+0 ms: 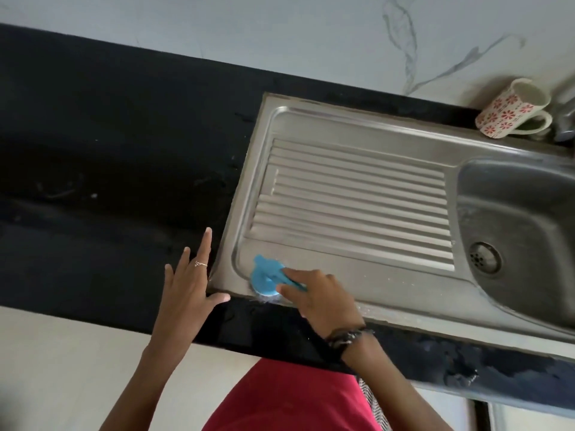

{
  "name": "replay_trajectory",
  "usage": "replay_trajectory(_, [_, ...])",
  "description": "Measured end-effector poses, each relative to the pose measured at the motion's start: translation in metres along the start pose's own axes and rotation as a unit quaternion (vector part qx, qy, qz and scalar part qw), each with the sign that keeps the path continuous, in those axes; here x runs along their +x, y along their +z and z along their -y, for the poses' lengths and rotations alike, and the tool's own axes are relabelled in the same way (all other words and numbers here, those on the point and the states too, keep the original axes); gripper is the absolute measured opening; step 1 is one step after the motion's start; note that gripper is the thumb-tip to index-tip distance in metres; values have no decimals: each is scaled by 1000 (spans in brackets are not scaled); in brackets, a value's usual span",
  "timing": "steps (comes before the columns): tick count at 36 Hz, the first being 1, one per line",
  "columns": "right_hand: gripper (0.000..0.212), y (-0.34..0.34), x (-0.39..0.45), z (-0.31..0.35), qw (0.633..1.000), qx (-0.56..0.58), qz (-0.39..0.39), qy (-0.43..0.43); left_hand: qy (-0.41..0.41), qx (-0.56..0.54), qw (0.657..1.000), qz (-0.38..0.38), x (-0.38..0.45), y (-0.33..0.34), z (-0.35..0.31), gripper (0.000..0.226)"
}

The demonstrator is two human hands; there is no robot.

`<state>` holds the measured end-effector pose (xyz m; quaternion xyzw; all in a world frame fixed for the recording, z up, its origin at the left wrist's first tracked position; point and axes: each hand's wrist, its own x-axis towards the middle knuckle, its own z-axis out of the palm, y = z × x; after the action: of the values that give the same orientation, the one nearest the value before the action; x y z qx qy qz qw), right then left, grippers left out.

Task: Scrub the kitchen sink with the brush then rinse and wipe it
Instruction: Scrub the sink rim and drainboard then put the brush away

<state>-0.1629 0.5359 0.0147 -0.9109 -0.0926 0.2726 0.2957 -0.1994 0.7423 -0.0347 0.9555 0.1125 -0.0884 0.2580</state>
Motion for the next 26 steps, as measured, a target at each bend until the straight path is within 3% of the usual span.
replay_trajectory(5, [38,11,37,36,999,-46,0,-28,-19,-14,999,-25,-3,0,-1,120])
replay_trajectory(14, [35,3,-10,23,995,-74,15,-63,-31,-34,999,2,-7,3,9,120])
replay_trajectory(23, [39,11,49,52,996,-64,-25,-65,-35,-30,999,8,-8,1,7,116])
replay_trajectory(26, [38,10,35,49,994,-73,4,-77,-33,-32,999,13,-11,1,7,110])
